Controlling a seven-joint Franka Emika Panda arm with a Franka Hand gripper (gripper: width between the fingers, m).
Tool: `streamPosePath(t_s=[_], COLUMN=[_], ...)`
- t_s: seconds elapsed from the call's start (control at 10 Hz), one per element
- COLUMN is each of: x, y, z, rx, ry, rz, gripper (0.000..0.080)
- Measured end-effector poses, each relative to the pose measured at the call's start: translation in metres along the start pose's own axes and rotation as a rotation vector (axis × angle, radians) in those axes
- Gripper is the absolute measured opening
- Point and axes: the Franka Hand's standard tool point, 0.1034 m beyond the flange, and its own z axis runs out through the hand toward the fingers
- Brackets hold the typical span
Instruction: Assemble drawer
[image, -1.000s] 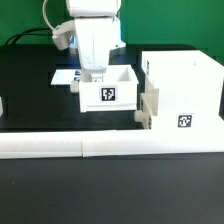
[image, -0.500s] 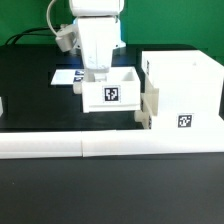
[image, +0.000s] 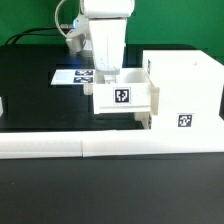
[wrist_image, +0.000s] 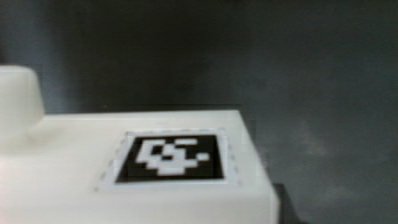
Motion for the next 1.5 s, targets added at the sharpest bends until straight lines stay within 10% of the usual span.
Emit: streamPosePath(t_s=[1.5], x=[0.0029], y=[-0.0024], z=[0.0034], rx=[0.047], ry=[-0.011], rz=[-0.012], gripper=[0.0042])
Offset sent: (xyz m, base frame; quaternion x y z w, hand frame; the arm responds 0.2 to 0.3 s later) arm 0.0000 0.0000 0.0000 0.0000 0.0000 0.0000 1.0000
